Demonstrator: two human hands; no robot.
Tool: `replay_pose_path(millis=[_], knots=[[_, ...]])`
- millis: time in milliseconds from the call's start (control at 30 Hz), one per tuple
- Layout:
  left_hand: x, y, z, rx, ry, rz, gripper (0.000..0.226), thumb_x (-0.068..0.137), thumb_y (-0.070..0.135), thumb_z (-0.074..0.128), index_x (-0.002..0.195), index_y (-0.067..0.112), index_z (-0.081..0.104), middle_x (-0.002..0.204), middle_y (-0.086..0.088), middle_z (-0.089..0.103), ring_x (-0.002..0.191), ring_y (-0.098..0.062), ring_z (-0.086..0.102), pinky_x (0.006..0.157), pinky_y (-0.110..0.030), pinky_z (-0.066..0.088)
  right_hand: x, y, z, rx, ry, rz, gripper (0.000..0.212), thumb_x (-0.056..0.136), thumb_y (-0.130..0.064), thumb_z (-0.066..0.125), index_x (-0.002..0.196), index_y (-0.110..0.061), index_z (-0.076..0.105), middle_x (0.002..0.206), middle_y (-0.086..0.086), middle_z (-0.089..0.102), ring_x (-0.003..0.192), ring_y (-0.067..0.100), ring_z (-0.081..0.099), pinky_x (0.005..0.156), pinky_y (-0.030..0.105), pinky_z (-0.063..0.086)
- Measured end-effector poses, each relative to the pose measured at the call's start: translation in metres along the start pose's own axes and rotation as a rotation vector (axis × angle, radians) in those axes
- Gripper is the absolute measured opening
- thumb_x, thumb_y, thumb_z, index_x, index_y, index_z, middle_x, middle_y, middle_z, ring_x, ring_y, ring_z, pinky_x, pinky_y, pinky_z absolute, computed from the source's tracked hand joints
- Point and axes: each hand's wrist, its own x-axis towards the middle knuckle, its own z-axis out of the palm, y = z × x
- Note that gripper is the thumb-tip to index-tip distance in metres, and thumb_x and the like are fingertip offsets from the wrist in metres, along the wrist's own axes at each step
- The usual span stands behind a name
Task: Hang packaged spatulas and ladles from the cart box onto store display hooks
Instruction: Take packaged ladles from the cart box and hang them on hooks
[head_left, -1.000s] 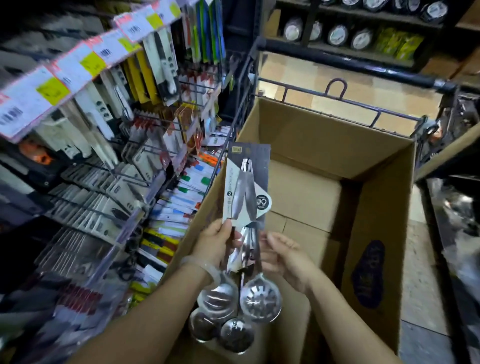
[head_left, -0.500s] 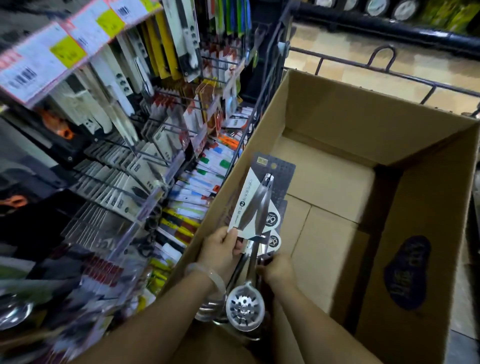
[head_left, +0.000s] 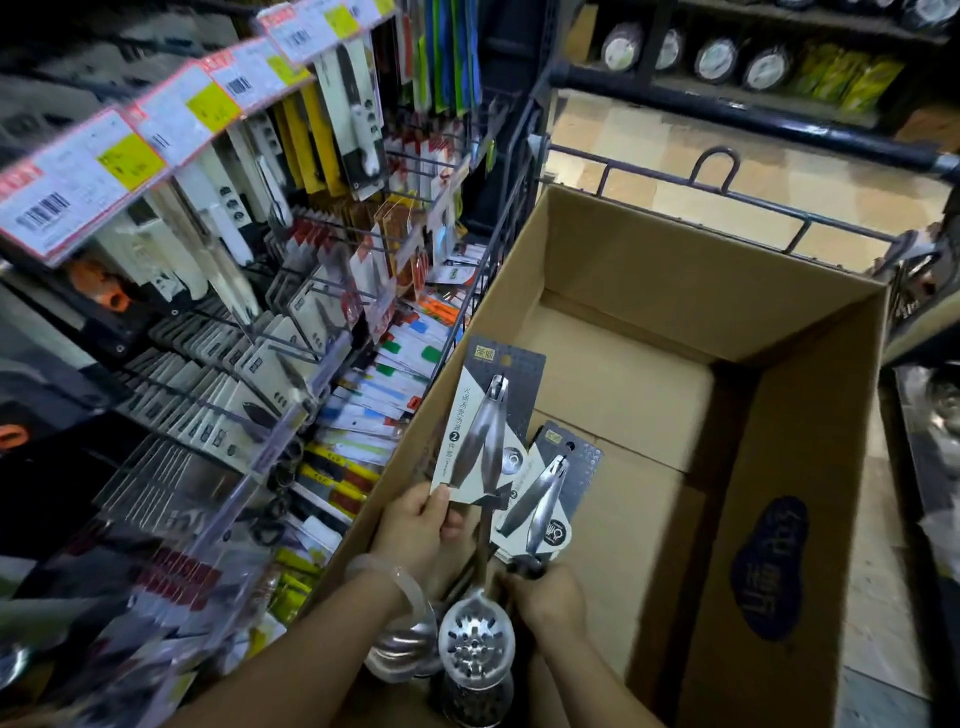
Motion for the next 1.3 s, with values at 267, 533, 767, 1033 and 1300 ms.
replay_pose_path(millis=[267, 533, 767, 1033, 1300], knots=[[-0.003, 0.0, -0.004, 0.025, -0.002, -0.033, 0.029, 0.097, 0.015, 0.04, 0.076, 0.018, 0.059, 0.064, -0.004, 0.056, 0.06, -0.013, 0.052, 0.057, -0.019, 0.043, 0.002, 0.001, -0.013, -0.023, 0.069, 0.024, 0.024, 0.082, -0.031, 0.065, 0.093, -0.01, 0.068, 0.105, 0.014, 0.07, 0.101, 0.029, 0.064, 0.077, 0.027, 0.046], [-0.011, 0.003, -0.004, 0.015, 0.011, -0.036, 0.028, 0.097, 0.014, 0.04, 0.076, 0.017, 0.059, 0.062, -0.004, 0.055, 0.06, -0.016, 0.052, 0.058, -0.022, 0.043, -0.014, -0.003, -0.042, 0.681, -0.202, -0.095, 0.014, 0.088, 0.013, 0.049, 0.098, 0.008, 0.055, 0.076, 0.017, 0.06, 0.04, 0.008, 0.06, 0.042, 0.017, 0.051], [-0.021, 0.017, -0.007, -0.017, 0.021, -0.03, 0.028, 0.097, 0.018, 0.042, 0.075, 0.02, 0.06, 0.064, -0.003, 0.058, 0.061, -0.016, 0.054, 0.063, -0.025, 0.044, -0.015, -0.026, -0.09, 0.745, -0.244, -0.221, 0.02, 0.096, -0.003, 0.042, 0.091, -0.008, 0.06, 0.062, -0.005, 0.072, 0.05, 0.005, 0.066, 0.045, 0.016, 0.051], [-0.048, 0.06, -0.011, -0.187, 0.033, 0.112, 0.027, 0.097, 0.017, 0.041, 0.076, 0.016, 0.058, 0.066, -0.003, 0.057, 0.055, -0.012, 0.053, 0.045, -0.011, 0.044, -0.036, -0.075, -0.137, 0.61, -0.278, -0.464, 0.021, 0.096, -0.007, 0.042, 0.096, -0.01, 0.063, 0.074, -0.006, 0.075, 0.067, 0.002, 0.07, 0.054, 0.011, 0.051], [-0.105, 0.072, -0.066, -0.417, 0.076, 0.163, 0.025, 0.095, 0.027, 0.047, 0.079, 0.016, 0.063, 0.058, 0.006, 0.066, 0.059, -0.011, 0.058, 0.067, -0.031, 0.046, -0.11, -0.128, -0.119, 0.543, -0.425, -0.711, 0.02, 0.097, -0.01, 0.042, 0.089, -0.016, 0.06, 0.075, -0.006, 0.074, 0.061, 0.004, 0.068, 0.053, 0.016, 0.046]])
